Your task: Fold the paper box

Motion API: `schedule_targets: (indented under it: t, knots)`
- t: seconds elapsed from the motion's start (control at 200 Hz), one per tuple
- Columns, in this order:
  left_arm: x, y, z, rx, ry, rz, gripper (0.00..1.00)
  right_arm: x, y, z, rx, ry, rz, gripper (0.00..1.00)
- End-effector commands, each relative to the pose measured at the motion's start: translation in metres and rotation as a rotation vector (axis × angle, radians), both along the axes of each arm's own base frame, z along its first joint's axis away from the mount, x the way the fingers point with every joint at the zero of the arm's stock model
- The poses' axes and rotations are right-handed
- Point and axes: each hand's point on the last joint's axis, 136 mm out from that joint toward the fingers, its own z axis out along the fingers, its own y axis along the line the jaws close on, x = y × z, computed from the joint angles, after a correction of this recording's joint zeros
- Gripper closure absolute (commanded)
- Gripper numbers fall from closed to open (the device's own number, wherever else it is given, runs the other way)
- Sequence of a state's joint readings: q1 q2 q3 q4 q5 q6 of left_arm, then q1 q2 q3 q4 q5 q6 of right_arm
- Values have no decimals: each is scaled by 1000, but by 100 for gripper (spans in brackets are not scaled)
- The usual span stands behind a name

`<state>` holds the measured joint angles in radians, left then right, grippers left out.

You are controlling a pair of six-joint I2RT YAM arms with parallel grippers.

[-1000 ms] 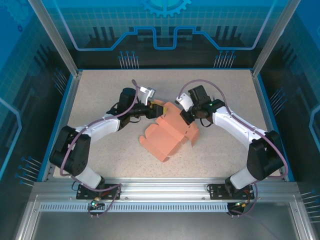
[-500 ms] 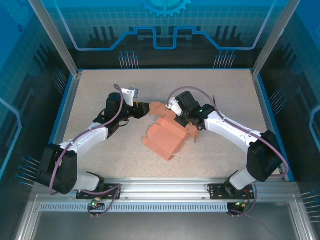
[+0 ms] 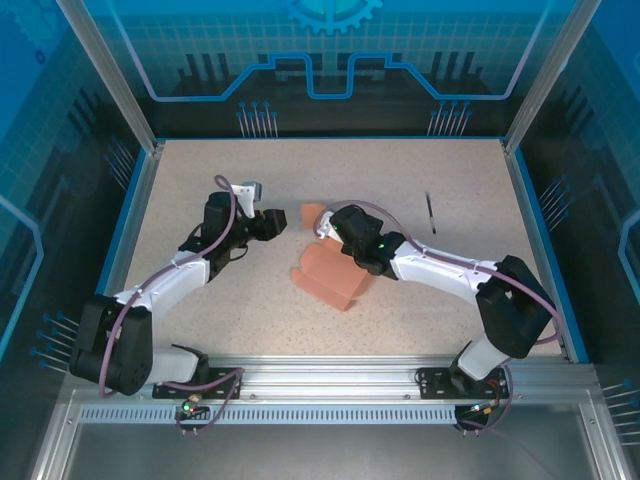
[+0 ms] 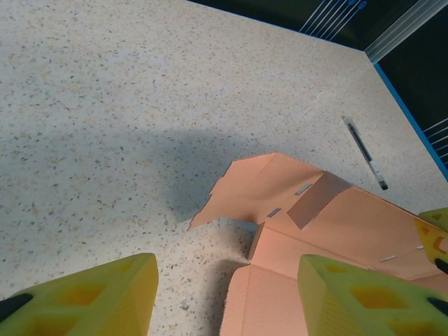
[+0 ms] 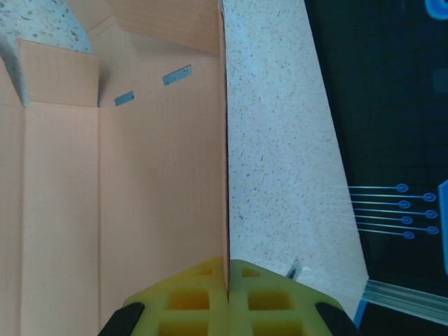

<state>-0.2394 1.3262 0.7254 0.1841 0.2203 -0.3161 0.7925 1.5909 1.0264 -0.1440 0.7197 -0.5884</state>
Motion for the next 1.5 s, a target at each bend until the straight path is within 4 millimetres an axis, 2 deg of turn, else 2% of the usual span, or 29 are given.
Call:
schedule_targets:
  t: [0.0, 0.33, 0.59, 0.831, 1.041, 1.206, 1.496]
  knots:
    - [-2, 11, -8, 13, 34, 41, 42, 9, 5, 8, -47, -101, 17, 100]
    - [14, 12, -26, 57, 104, 44, 42, 17, 8, 6, -19, -111, 66, 100]
    - [43, 20, -50, 59, 215, 112, 46, 14, 6, -4, -11, -62, 87, 100]
    - [71, 38, -73, 79, 317, 153, 47, 11, 4, -7, -10, -40, 108, 100]
    - [93, 22, -93, 52, 388, 84, 49, 15, -1, -4, -19, -46, 110, 100]
    - [110, 10, -100, 38, 404, 29, 49, 16, -5, 0, -21, -58, 112, 100]
    - [119, -3, -108, 18, 424, -26, 49, 16, -6, 1, -59, -110, 134, 100]
